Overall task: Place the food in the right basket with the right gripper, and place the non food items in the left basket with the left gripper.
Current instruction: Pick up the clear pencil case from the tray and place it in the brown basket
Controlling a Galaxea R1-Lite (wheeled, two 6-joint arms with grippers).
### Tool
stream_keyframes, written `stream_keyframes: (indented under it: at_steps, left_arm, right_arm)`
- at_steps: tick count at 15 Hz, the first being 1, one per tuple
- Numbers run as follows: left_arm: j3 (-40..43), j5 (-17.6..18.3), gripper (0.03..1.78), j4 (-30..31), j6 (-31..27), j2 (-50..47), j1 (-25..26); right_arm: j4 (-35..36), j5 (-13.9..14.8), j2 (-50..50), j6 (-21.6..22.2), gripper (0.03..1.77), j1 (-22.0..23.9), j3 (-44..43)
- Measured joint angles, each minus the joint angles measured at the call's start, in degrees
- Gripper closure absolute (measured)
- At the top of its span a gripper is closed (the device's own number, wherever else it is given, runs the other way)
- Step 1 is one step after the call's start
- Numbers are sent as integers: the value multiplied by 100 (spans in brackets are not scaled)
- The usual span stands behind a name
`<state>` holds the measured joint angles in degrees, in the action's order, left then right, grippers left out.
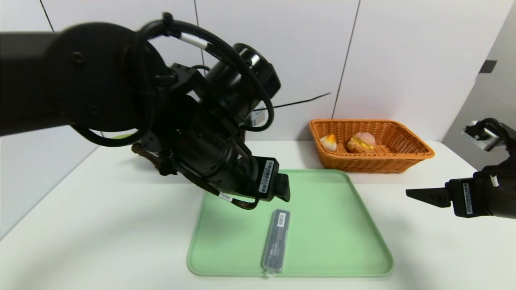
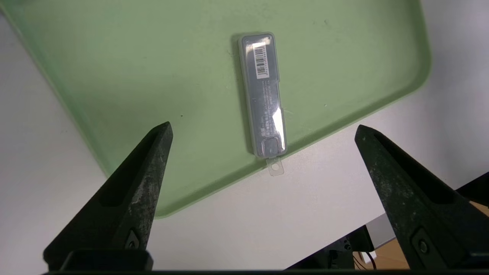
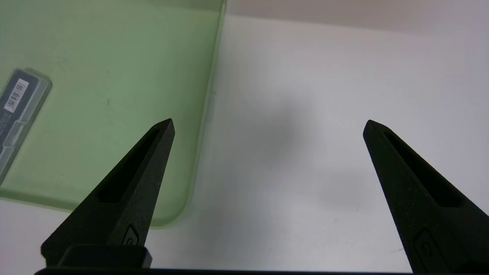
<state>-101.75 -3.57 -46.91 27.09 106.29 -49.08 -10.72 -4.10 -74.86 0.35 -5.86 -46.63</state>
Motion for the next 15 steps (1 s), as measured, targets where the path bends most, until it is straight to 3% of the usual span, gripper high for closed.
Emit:
stream_keyframes:
  at_steps: [11,15]
  left_arm:
    - [-875,-30,12,-471,350,1284,-65]
    - [-885,-45,12,-488,350,1414,-133]
  right_arm:
    - [-41,-20,-485,90,9,17,-990]
    - [-1296,-26,-774,66,9,-15,-1838]
